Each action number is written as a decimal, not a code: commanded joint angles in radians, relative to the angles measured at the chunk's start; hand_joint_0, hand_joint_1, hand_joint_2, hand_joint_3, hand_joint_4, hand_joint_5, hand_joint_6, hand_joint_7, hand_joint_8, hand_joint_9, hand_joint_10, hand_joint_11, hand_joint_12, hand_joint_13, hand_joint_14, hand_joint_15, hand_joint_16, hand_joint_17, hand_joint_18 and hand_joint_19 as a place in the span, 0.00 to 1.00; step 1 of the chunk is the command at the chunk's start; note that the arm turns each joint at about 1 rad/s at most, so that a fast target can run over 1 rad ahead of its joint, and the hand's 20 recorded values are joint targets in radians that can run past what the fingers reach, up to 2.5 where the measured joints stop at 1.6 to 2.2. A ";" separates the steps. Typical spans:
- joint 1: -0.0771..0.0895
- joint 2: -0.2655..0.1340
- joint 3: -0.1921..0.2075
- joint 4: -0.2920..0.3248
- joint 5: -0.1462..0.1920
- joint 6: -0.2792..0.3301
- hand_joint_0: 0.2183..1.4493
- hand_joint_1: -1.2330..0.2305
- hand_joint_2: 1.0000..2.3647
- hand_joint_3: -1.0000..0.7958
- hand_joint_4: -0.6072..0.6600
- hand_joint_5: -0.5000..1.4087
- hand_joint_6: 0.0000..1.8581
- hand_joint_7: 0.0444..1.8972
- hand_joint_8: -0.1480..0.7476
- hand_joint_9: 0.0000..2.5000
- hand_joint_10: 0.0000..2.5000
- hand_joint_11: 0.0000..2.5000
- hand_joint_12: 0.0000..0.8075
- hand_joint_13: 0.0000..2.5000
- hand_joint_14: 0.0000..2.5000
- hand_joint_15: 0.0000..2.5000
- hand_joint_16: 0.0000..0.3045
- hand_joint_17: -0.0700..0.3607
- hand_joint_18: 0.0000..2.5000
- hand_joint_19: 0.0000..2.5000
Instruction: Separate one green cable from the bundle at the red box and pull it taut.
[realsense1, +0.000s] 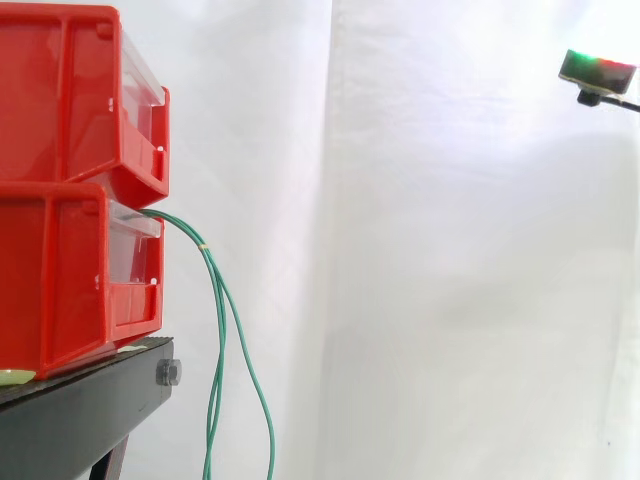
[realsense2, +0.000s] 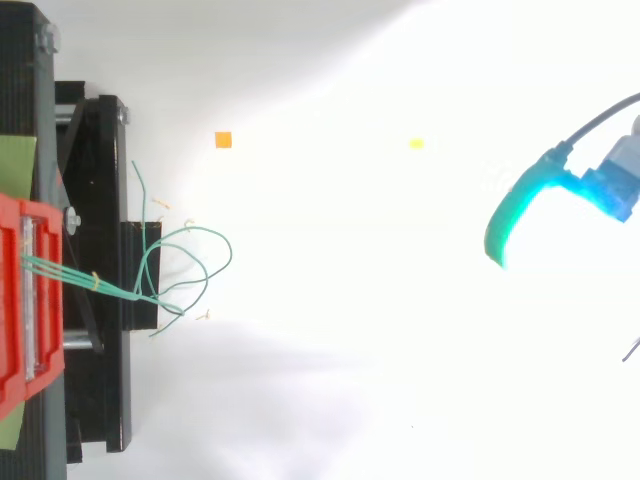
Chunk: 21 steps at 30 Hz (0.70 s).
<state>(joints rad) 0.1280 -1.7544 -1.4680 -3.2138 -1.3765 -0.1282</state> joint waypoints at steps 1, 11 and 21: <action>0.001 0.000 0.000 0.009 0.034 -0.019 0.06 0.56 0.00 0.28 0.68 0.17 0.27 0.31 0.61 0.52 0.00 0.09 0.67 0.49 0.00 0.13 0.34 0.70 0.72 0.05; -0.008 -0.120 0.003 0.137 0.042 -0.025 0.06 0.55 0.00 0.28 0.67 0.17 0.27 0.31 0.62 0.48 0.00 0.08 0.67 0.46 0.00 0.13 0.34 0.71 0.69 0.05; -0.005 -0.155 0.008 0.196 0.065 -0.105 0.06 0.55 0.00 0.28 0.67 0.17 0.27 0.31 0.61 0.47 0.00 0.07 0.65 0.43 0.00 0.13 0.32 0.67 0.61 0.04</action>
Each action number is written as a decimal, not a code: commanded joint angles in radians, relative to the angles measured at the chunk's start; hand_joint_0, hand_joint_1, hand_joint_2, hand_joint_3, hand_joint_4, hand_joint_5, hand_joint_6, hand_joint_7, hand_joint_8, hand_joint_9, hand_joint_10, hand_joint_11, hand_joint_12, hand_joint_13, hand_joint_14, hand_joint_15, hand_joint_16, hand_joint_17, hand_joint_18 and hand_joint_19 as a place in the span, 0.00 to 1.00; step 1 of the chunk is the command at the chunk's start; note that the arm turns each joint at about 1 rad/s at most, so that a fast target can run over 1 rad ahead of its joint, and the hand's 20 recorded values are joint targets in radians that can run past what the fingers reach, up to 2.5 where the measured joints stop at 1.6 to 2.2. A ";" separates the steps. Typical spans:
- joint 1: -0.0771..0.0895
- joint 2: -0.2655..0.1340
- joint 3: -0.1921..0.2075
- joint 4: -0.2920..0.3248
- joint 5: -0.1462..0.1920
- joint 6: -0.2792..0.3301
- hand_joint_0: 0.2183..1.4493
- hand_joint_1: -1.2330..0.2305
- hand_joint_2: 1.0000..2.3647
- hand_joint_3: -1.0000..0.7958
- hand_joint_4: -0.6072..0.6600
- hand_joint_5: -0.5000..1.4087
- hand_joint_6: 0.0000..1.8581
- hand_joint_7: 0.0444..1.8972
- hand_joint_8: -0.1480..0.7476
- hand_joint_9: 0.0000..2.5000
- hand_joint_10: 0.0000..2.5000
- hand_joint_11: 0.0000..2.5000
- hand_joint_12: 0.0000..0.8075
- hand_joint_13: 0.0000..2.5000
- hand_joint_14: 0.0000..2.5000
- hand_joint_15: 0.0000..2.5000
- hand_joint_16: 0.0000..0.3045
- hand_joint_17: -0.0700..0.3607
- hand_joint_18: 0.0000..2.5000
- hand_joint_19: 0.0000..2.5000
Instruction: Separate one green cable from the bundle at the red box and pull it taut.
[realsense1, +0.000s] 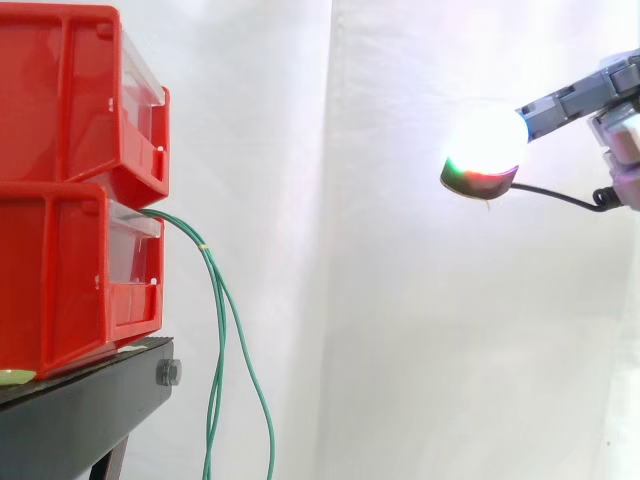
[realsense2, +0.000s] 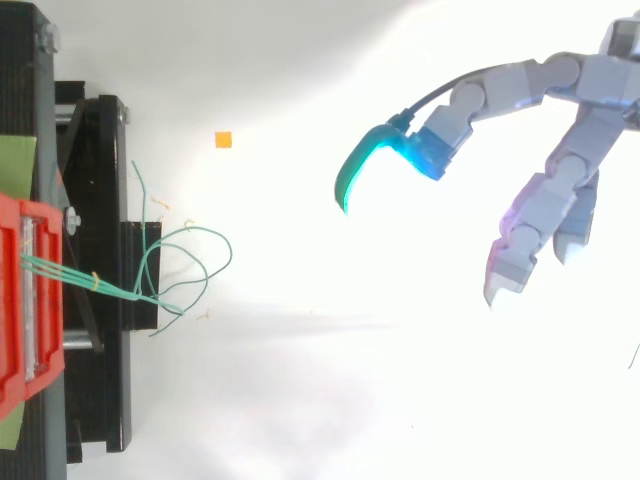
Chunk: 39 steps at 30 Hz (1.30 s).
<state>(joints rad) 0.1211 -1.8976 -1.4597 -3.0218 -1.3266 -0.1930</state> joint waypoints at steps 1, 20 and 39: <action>0.002 -0.028 0.001 0.006 0.018 -0.045 0.06 0.55 0.00 0.28 0.67 0.17 0.27 0.31 0.61 0.47 0.00 0.07 0.65 0.43 0.00 0.13 0.32 0.67 0.61 0.04; -0.038 -0.219 0.108 0.066 -0.077 0.014 0.06 0.55 0.00 0.28 0.66 0.17 0.27 0.31 0.58 0.41 0.00 0.09 0.58 0.31 0.00 0.13 0.29 0.63 0.41 0.06; -0.092 -0.367 0.279 0.141 -0.181 -0.028 0.07 0.55 0.00 0.28 0.65 0.17 0.27 0.31 0.57 0.43 0.00 0.13 0.59 0.35 0.00 0.18 0.27 0.60 0.50 0.15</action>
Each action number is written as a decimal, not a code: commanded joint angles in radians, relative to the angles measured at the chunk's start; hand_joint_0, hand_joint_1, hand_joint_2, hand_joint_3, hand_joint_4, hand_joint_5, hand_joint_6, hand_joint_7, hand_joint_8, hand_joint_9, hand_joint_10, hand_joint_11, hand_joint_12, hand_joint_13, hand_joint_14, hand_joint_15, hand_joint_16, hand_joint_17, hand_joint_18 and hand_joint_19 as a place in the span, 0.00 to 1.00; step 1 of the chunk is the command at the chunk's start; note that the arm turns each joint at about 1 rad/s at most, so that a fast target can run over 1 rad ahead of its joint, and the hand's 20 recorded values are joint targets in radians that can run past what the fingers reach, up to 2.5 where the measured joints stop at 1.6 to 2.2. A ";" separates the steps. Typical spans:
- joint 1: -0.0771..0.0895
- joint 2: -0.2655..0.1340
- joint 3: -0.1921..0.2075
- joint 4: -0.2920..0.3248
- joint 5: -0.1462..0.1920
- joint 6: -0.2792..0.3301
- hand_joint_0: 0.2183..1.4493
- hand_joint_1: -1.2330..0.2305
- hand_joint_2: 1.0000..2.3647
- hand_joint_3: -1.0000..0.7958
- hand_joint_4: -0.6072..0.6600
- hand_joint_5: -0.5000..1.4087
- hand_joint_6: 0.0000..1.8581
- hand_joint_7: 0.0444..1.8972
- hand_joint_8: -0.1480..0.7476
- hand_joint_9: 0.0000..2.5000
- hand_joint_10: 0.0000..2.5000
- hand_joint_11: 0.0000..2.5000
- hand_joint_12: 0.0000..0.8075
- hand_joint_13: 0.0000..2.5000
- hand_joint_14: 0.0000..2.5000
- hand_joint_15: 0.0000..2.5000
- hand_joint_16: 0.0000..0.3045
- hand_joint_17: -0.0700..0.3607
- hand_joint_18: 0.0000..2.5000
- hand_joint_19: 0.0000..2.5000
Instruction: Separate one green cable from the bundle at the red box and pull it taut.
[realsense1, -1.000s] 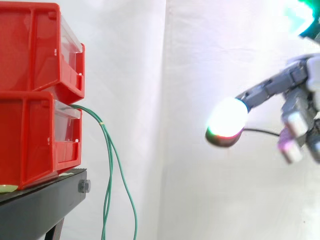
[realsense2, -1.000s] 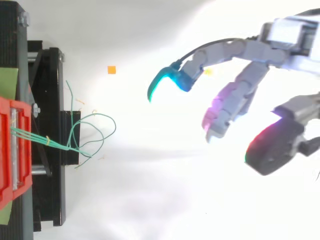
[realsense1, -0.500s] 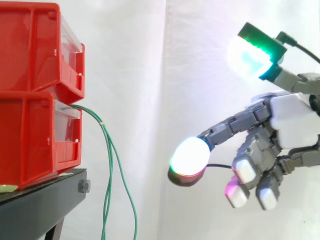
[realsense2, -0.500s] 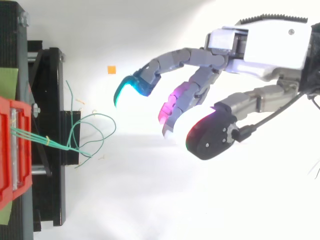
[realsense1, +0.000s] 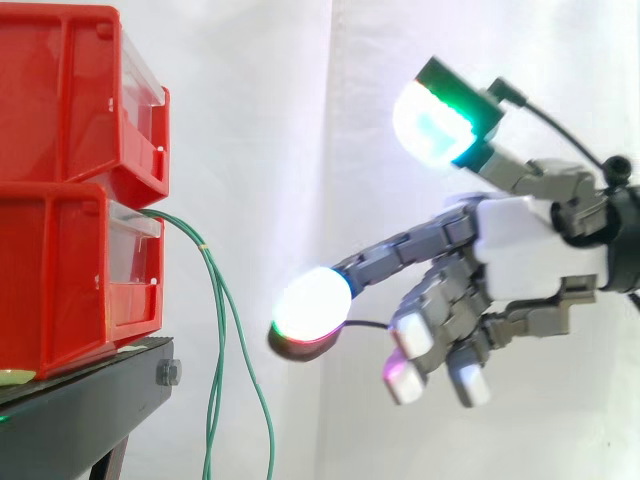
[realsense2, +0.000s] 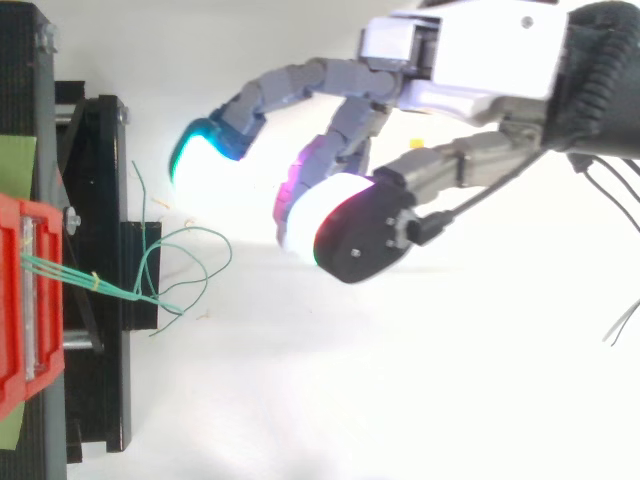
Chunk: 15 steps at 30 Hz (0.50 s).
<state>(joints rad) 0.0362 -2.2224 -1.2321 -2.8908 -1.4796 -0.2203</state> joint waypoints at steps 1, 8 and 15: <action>-0.007 -0.042 0.051 0.010 -0.028 -0.001 0.07 0.55 0.00 0.28 0.66 0.17 0.27 0.31 0.57 0.43 0.00 0.13 0.59 0.35 0.01 0.18 0.27 0.60 0.50 0.15; -0.001 -0.049 0.072 0.001 -0.008 -0.004 0.07 0.55 0.00 0.28 0.65 0.17 0.27 0.31 0.57 0.43 0.00 0.13 0.59 0.35 0.01 0.18 0.28 0.60 0.50 0.15; 0.014 -0.049 0.074 0.005 0.025 -0.005 0.08 0.54 0.00 0.28 0.66 0.18 0.27 0.31 0.57 0.43 0.00 0.14 0.59 0.35 0.01 0.18 0.28 0.60 0.49 0.16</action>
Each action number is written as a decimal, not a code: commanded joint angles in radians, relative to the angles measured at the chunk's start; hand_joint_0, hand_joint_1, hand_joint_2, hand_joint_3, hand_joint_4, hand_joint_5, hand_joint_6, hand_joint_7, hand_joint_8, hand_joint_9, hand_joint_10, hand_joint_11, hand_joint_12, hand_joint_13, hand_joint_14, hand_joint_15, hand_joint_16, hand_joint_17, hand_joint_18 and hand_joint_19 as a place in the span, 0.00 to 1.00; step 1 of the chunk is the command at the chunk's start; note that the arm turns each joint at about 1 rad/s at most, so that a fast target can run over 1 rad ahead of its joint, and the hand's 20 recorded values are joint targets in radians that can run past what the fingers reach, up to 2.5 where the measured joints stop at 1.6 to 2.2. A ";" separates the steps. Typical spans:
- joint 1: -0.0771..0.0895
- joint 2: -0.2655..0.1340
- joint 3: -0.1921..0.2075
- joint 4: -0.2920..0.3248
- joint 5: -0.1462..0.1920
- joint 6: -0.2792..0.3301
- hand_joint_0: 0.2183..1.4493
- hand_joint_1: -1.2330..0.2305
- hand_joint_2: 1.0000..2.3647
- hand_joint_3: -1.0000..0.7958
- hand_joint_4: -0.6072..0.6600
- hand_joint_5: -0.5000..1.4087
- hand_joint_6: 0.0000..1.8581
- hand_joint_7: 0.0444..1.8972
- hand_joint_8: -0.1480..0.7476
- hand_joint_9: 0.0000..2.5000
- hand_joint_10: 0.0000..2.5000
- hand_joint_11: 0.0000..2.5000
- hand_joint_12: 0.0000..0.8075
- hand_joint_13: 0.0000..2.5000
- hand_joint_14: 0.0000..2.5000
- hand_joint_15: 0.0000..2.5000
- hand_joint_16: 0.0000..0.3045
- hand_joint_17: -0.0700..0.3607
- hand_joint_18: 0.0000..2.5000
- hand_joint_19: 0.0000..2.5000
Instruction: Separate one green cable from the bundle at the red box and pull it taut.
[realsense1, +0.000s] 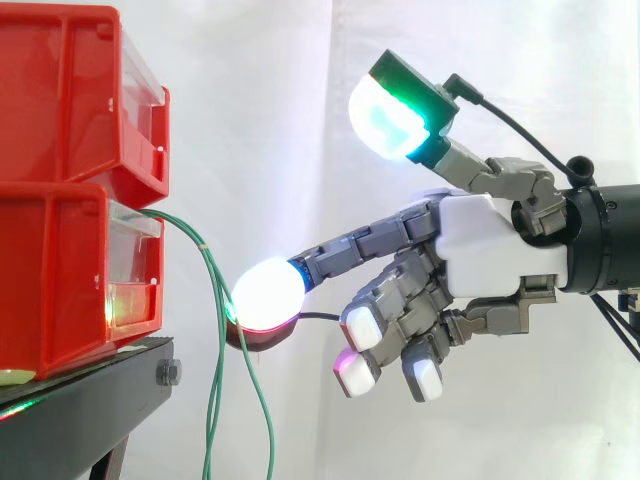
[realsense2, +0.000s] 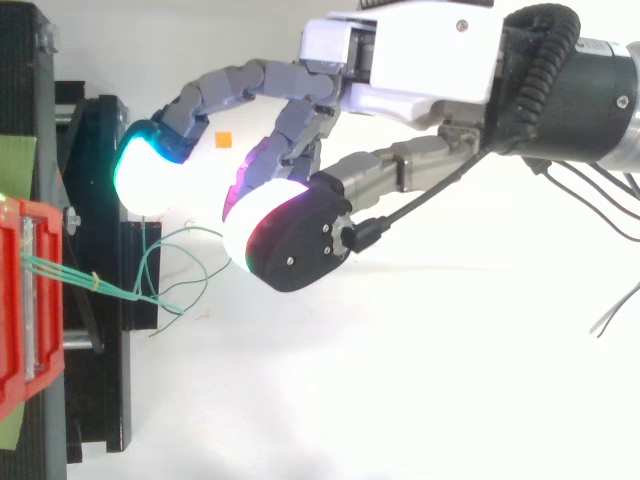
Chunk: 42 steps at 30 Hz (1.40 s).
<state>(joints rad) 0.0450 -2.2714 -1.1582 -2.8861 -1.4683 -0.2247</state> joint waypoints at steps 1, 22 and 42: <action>0.009 0.000 0.002 0.002 0.017 -0.001 0.08 0.54 0.00 0.28 0.66 0.18 0.27 0.31 0.57 0.43 0.00 0.14 0.59 0.35 0.01 0.18 0.28 0.60 0.49 0.16; 0.093 -0.016 0.000 0.021 0.126 0.002 0.08 0.54 0.00 0.28 0.67 0.18 0.27 0.31 0.57 0.43 0.00 0.14 0.58 0.34 0.01 0.18 0.28 0.60 0.48 0.15; 0.130 -0.016 0.000 0.064 0.171 0.033 0.08 0.53 0.00 0.28 0.68 0.18 0.27 0.31 0.57 0.43 0.00 0.14 0.58 0.34 0.01 0.18 0.29 0.62 0.47 0.16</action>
<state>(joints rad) 0.1705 -2.2872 -1.1581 -2.8254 -1.3008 -0.2039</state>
